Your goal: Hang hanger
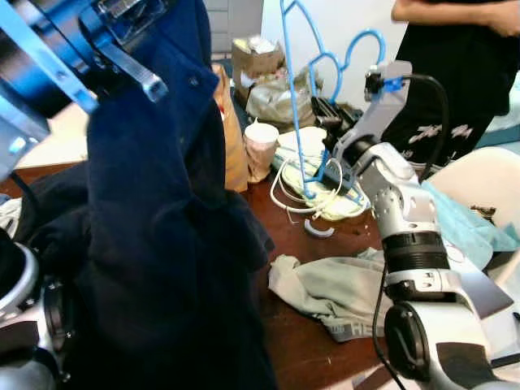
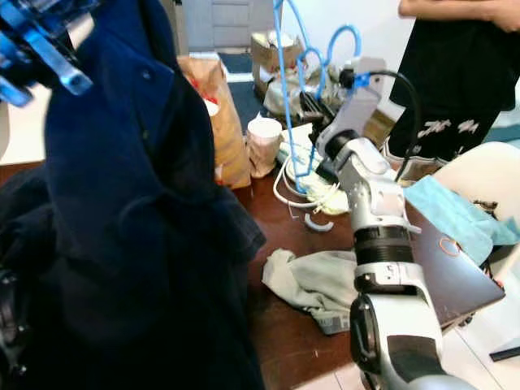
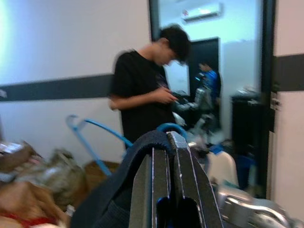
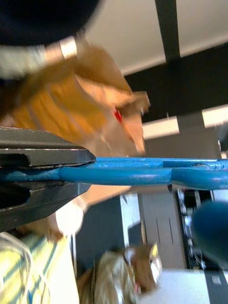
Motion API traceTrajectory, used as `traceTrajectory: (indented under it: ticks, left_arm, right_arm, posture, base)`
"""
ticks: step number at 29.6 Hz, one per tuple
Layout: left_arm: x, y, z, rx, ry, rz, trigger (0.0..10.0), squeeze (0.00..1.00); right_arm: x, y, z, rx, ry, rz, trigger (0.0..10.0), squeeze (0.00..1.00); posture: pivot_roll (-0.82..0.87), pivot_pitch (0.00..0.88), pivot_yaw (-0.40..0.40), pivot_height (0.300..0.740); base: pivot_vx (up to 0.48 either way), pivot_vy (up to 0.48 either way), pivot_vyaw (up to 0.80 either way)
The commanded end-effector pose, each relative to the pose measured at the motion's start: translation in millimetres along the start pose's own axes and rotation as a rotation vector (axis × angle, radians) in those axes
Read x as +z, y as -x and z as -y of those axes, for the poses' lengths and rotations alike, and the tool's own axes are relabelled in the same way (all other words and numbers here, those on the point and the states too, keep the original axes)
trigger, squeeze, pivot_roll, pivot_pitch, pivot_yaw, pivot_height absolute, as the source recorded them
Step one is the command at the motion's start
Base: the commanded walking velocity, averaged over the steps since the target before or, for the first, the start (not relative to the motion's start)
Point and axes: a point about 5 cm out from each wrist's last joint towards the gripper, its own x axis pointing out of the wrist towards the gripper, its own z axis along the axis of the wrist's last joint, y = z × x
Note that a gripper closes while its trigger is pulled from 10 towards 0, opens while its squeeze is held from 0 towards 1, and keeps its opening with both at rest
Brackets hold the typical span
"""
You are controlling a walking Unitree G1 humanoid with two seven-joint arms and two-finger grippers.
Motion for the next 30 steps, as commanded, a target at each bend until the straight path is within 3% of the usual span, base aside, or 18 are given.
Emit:
traceTrajectory:
  ticks: [1,5,11,19,24,27,30]
  left_arm:
    - [-1.2,0.3,8.0,-0.048,0.004,-0.010,10.0,0.00]
    - [-4.4,1.7,11.2,-0.077,0.038,0.006,10.0,0.00]
    - [-10.7,3.4,10.4,-0.065,0.060,0.019,10.0,0.00]
    - [-28.8,0.7,-0.9,0.029,0.116,0.017,10.0,0.00]
    - [-53.3,-2.7,-21.5,0.240,0.076,-0.063,10.0,0.00]
    - [-56.5,-3.5,-18.3,0.217,0.073,-0.075,10.0,0.00]
    - [-59.4,-9.8,-4.6,0.127,0.036,-0.099,10.0,0.00]
  right_arm:
    - [7.3,-0.5,-6.5,0.053,-0.021,0.034,10.0,0.00]
    - [13.3,1.5,-9.5,0.103,-0.091,0.069,10.0,0.00]
    - [13.4,4.6,-15.3,0.171,-0.087,0.069,10.0,0.00]
    - [10.0,8.8,-21.5,0.220,-0.095,0.063,10.0,0.00]
    - [7.7,11.0,-13.4,0.163,-0.099,0.030,10.0,0.00]
    - [5.9,12.4,-12.1,0.149,-0.105,0.021,10.0,0.00]
    - [3.5,14.3,-8.2,0.113,-0.111,0.006,10.0,0.00]
  posture:
    - [0.11,0.000,-0.046,0.740]
    - [0.10,0.000,-0.039,0.740]
    - [0.09,0.000,-0.033,0.740]
    - [0.08,0.000,-0.028,0.740]
    - [0.08,0.000,-0.024,0.740]
    - [0.07,0.000,-0.025,0.740]
    - [0.08,0.000,-0.026,0.740]
  base:
    - [-0.480,0.000,0.00]
    - [-0.480,0.000,0.00]
    - [-0.480,0.000,0.00]
    - [-0.369,0.000,0.00]
    - [-0.057,0.000,-0.32]
    - [0.000,0.000,-0.77]
    - [0.000,0.000,-0.77]
